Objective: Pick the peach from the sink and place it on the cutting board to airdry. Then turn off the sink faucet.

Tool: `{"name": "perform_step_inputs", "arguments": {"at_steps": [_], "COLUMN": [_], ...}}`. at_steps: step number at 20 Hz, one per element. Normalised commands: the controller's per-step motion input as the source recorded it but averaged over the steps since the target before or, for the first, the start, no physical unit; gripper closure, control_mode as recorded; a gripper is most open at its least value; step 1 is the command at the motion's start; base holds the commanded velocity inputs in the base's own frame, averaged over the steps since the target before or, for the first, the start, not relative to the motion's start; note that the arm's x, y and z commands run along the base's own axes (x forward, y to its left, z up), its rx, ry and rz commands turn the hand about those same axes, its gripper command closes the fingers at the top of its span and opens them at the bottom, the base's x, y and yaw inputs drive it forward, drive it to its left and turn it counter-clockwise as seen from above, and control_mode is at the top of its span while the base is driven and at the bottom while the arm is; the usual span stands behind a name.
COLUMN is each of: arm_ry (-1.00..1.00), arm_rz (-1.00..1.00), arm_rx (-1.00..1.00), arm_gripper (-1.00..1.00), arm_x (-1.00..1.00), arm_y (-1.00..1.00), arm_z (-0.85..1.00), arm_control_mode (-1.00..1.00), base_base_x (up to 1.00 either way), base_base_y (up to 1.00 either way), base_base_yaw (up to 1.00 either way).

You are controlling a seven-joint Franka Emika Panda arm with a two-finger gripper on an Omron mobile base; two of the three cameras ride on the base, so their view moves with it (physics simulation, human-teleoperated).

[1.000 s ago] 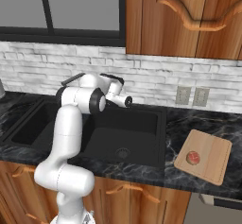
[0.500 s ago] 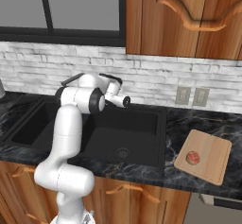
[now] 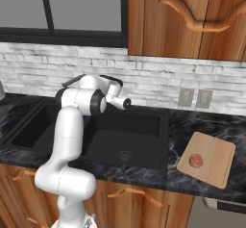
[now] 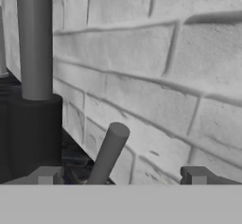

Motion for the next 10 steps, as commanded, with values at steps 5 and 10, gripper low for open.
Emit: {"name": "perform_step_inputs", "arguments": {"at_steps": [5, 10], "arm_ry": [0.0, 0.0], "arm_rz": [0.19, 0.17], "arm_rx": [0.0, -0.01], "arm_gripper": [-1.0, -1.0], "arm_x": [0.58, 0.58], "arm_y": [1.0, 1.0], "arm_z": [0.0, 0.0], "arm_control_mode": [-1.0, -1.0], "base_base_x": [0.0, 0.0], "base_base_y": [0.0, 0.0], "base_base_yaw": [0.0, 0.0]}}
